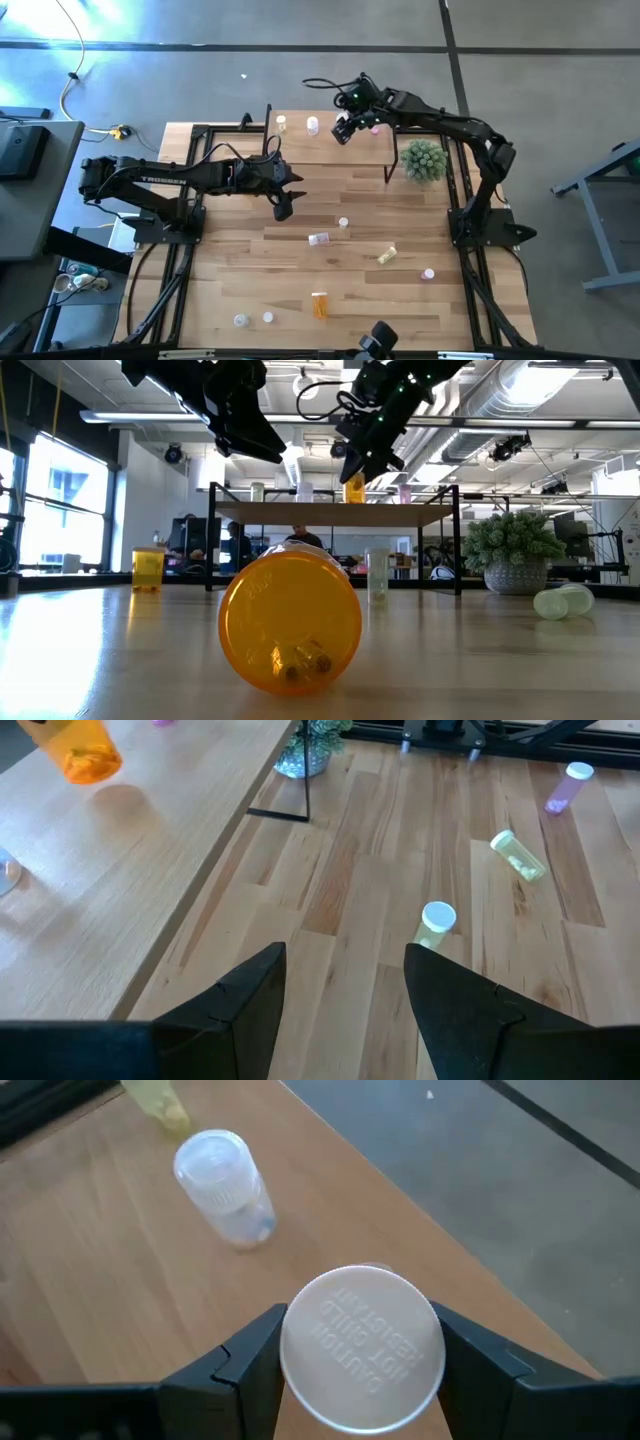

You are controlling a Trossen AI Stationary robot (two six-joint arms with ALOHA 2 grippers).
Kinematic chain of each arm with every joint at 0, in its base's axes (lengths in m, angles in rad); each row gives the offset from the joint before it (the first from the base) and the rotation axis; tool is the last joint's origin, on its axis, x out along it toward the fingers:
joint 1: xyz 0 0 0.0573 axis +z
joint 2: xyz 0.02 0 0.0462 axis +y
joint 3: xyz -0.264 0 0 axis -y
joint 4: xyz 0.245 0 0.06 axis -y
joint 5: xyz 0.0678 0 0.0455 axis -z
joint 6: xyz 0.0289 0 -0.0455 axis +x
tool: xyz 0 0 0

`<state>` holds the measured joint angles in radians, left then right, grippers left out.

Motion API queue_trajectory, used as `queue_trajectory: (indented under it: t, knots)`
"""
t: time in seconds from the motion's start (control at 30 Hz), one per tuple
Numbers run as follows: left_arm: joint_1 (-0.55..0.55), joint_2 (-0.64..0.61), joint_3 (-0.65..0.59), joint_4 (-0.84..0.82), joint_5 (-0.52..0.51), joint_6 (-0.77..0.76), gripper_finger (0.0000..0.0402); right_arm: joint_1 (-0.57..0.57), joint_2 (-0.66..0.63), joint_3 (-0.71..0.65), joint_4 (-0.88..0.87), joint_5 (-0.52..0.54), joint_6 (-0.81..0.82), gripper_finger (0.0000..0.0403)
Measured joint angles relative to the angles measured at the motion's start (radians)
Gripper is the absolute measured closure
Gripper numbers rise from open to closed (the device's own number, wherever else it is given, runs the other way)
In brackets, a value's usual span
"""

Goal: Pick and place medicine bottles onto shelf by color
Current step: Put the bottom right orange pill bottle on the shelf

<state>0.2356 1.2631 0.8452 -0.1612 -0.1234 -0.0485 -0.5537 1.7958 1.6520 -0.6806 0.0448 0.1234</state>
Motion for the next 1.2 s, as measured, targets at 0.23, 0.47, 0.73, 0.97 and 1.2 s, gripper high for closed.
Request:
queue_trajectory:
  t: [0.23,0.47,0.73,0.97,1.2]
  knots:
    - [0.0,0.0,0.0,-0.007,0.0,0.0,0.0206,0.0,0.008,0.0,-0.03,0.007,-0.01,0.0207]
    - [0.0,0.0,0.0,-0.007,0.0,0.0,0.0206,0.006,0.013,0.0,-0.029,0.033,-0.019,0.0207]
    - [0.0,0.0,0.0,-0.008,0.0,0.0,0.0206,-0.002,0.016,0.0,-0.034,0.029,-0.019,0.0199]
    - [0.0,0.0,0.0,-0.008,0.0,0.0,0.0206,-0.002,0.018,0.0,-0.041,0.029,-0.019,0.0166]
    - [0.0,0.0,0.0,-0.008,0.0,0.0,0.0206,-0.002,0.018,0.007,-0.045,0.026,-0.009,0.0142]
